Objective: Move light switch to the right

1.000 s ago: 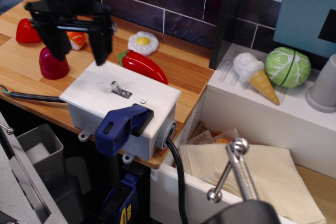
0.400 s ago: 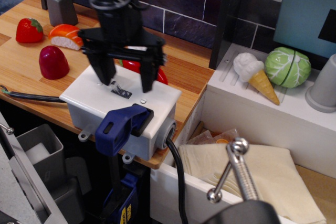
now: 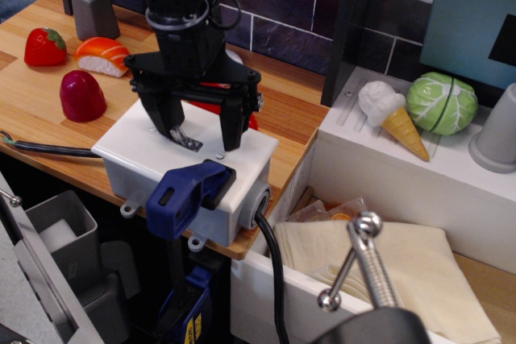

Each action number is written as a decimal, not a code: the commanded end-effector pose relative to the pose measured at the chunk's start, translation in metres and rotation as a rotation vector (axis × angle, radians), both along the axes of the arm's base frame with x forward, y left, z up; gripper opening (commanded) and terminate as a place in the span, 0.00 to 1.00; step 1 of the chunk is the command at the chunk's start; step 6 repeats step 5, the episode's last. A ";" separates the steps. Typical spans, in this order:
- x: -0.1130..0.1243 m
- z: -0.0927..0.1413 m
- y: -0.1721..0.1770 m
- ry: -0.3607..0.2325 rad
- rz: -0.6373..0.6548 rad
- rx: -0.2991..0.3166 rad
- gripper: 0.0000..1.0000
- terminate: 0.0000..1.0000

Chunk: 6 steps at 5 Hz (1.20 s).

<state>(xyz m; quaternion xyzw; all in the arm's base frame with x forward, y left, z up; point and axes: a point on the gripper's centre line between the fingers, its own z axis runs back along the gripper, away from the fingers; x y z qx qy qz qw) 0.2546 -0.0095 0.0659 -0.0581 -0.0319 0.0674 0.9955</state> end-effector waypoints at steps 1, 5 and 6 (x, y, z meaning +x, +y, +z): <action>-0.006 0.012 -0.017 0.007 -0.029 -0.040 1.00 0.00; -0.003 0.019 -0.020 -0.017 -0.038 0.014 1.00 1.00; -0.003 0.019 -0.020 -0.017 -0.038 0.014 1.00 1.00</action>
